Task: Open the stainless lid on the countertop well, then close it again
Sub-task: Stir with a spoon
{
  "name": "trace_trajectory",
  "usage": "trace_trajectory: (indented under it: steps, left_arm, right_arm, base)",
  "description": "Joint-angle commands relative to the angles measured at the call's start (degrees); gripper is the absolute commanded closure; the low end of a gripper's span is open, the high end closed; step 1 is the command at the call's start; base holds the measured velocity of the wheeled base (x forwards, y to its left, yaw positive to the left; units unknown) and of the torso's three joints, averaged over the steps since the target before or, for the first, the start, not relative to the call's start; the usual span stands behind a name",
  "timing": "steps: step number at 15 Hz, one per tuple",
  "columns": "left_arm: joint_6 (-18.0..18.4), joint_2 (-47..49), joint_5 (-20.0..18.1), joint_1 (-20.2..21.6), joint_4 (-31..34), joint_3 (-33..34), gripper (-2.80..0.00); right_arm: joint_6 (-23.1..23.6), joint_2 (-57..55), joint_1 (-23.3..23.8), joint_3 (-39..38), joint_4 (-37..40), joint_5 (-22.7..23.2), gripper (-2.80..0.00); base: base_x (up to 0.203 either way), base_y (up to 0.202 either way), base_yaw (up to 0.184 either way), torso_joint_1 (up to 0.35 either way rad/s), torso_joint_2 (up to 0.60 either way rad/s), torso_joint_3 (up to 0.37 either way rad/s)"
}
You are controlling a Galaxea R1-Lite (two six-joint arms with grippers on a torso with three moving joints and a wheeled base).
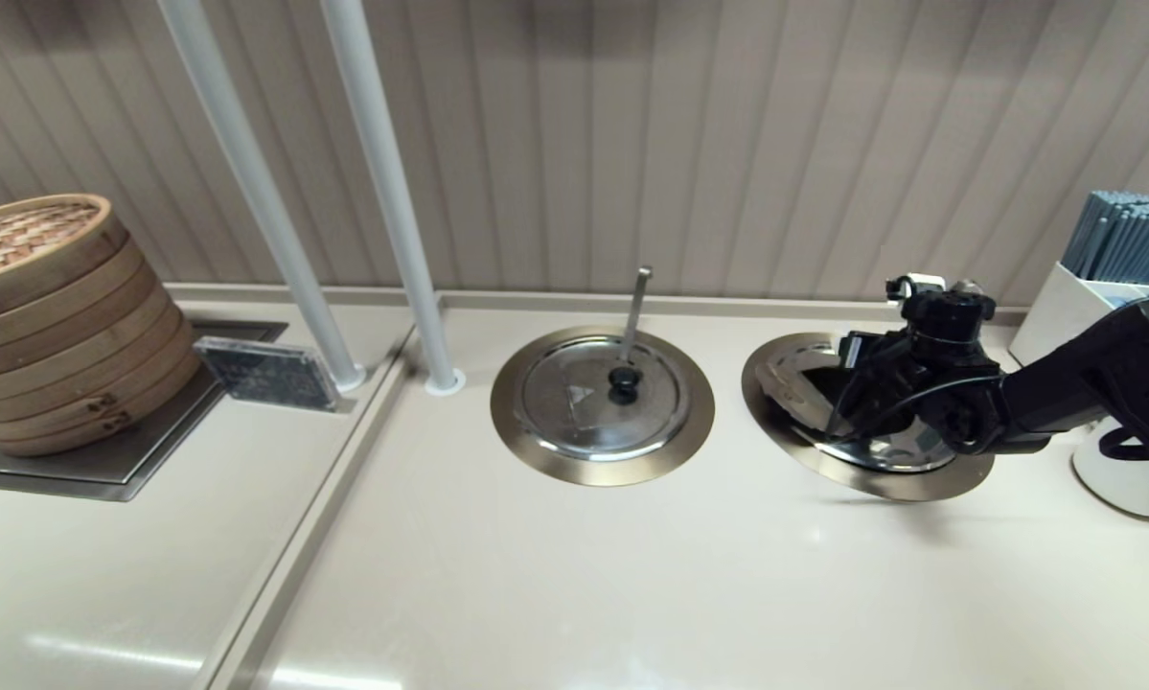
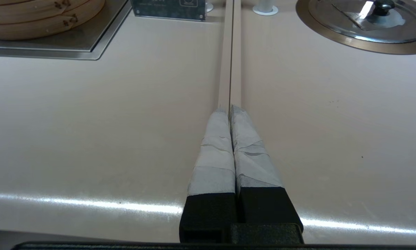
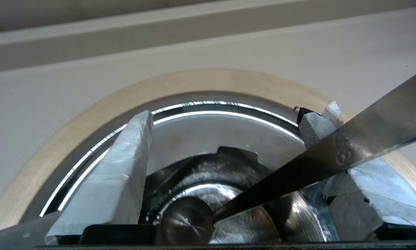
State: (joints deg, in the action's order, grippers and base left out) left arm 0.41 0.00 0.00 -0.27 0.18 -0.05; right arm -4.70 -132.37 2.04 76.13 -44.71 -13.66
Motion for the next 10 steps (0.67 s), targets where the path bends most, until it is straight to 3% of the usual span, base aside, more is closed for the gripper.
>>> trace_trajectory:
  steps: [1,10]
  left_arm:
    - [0.02,0.00,0.00,0.00,-0.01,-0.04,0.00]
    - [0.02,0.00,0.00,0.00,-0.01,0.02,0.00]
  right_arm:
    - [-0.38,3.38,-1.33,-0.36,5.28,-2.24,-2.80]
    - [-1.44,6.18,-0.01,3.16,25.47,-3.69,-2.80]
  base:
    - [0.000,0.000,0.000,0.000,0.00,0.000]
    - [0.000,0.000,0.000,0.000,0.00,0.000]
